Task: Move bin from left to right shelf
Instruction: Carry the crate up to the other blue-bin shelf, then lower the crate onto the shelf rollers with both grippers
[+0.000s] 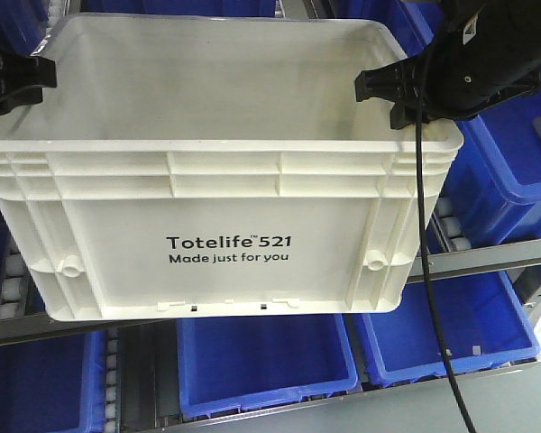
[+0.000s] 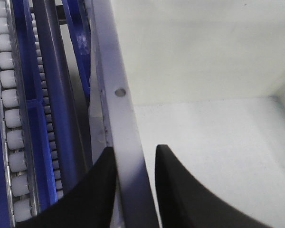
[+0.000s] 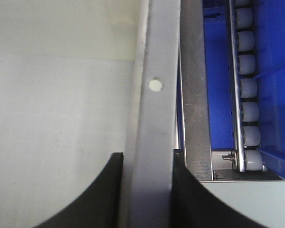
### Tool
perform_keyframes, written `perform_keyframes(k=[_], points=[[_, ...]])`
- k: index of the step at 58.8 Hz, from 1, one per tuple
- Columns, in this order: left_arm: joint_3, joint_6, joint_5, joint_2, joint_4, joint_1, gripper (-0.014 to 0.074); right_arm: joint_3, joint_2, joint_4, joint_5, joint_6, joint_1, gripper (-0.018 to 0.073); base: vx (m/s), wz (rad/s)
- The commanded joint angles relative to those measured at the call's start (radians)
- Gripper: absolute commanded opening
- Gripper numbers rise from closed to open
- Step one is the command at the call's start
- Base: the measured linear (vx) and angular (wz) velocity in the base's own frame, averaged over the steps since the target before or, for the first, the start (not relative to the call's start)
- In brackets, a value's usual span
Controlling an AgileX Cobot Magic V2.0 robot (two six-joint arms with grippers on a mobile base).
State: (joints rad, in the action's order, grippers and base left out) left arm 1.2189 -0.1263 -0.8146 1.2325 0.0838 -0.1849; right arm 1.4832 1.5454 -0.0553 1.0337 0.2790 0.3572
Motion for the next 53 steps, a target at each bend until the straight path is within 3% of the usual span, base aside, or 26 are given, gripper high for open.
perform_keyframes(k=[1, 24, 53], points=[[0.04, 0.029, 0.109, -0.04, -0.022, 0.001, 0.0102, 0.037, -0.055, -0.071, -0.102, -0.009, -0.011, 0.0019, 0.0, 0.0], [0.037, 0.029, 0.142, -0.024, -0.015, 0.001, 0.0102, 0.037, -0.051, -0.087, -0.209, -0.012, -0.011, 0.0019, 0.0, 0.0], [0.034, 0.029, 0.317, 0.159, 0.03, 0.001, 0.0102, 0.029, 0.129, -0.361, -0.559, -0.012, -0.012, 0.0019, 0.0, 0.0]])
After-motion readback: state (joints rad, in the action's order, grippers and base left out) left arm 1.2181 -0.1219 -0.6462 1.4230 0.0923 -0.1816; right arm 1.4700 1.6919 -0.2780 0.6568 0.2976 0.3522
